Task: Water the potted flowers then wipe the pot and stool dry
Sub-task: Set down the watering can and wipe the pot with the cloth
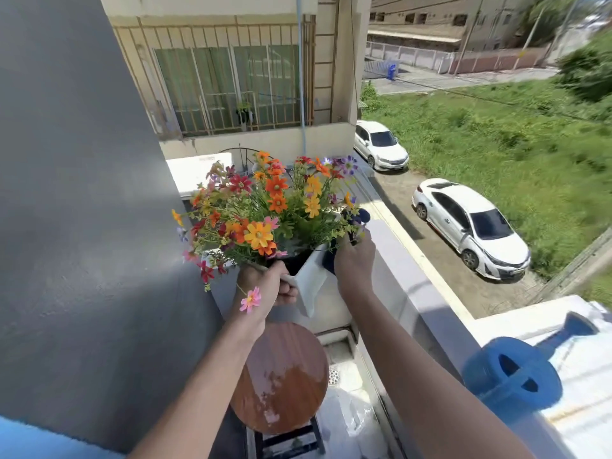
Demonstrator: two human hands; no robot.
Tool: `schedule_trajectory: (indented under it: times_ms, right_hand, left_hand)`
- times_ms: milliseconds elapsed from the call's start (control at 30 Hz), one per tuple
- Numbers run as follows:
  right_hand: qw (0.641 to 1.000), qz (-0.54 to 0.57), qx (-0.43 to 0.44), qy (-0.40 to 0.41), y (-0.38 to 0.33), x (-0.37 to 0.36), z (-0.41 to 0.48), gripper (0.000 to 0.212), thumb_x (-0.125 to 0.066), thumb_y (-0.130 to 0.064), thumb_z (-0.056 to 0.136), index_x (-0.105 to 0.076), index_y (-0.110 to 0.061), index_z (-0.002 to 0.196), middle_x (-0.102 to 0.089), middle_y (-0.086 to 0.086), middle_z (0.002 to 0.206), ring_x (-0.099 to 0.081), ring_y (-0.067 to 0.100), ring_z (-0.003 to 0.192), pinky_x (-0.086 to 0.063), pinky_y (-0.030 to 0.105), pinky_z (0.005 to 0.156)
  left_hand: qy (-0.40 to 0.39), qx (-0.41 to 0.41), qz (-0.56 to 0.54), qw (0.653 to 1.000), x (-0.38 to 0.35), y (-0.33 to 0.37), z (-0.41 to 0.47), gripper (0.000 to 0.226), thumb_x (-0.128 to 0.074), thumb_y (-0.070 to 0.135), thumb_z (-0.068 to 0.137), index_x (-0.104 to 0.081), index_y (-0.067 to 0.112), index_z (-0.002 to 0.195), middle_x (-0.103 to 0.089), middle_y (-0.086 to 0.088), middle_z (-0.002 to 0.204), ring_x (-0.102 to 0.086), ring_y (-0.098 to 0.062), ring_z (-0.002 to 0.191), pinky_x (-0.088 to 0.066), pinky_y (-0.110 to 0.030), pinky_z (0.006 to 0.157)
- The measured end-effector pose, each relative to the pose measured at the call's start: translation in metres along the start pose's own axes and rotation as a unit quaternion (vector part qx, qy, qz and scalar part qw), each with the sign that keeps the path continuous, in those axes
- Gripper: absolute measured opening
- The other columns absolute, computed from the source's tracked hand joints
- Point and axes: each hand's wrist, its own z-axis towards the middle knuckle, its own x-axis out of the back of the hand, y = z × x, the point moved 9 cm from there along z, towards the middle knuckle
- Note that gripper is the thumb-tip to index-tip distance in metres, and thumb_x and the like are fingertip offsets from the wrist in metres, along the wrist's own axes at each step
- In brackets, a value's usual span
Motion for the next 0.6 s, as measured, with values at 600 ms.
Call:
schedule_trajectory:
  times_ms: [600]
  right_hand:
    - [0.995, -0.038, 0.055, -0.072, 0.030, -0.020, -0.088, 0.039, -0.055, 0.004, 0.089, -0.030, -0.016, 0.067, -0.037, 0.000, 0.080, -0.035, 0.005, 0.065, -0.029, 0.014, 0.059]
  left_hand:
    - [0.033, 0.013, -0.069, 0.997, 0.010, 0.001, 0.011, 0.024, -0.050, 0.001, 0.083, -0.055, 0.000, 0.059, -0.048, -0.006, 0.042, -0.059, -0.020, 0.043, -0.056, -0.027, 0.046]
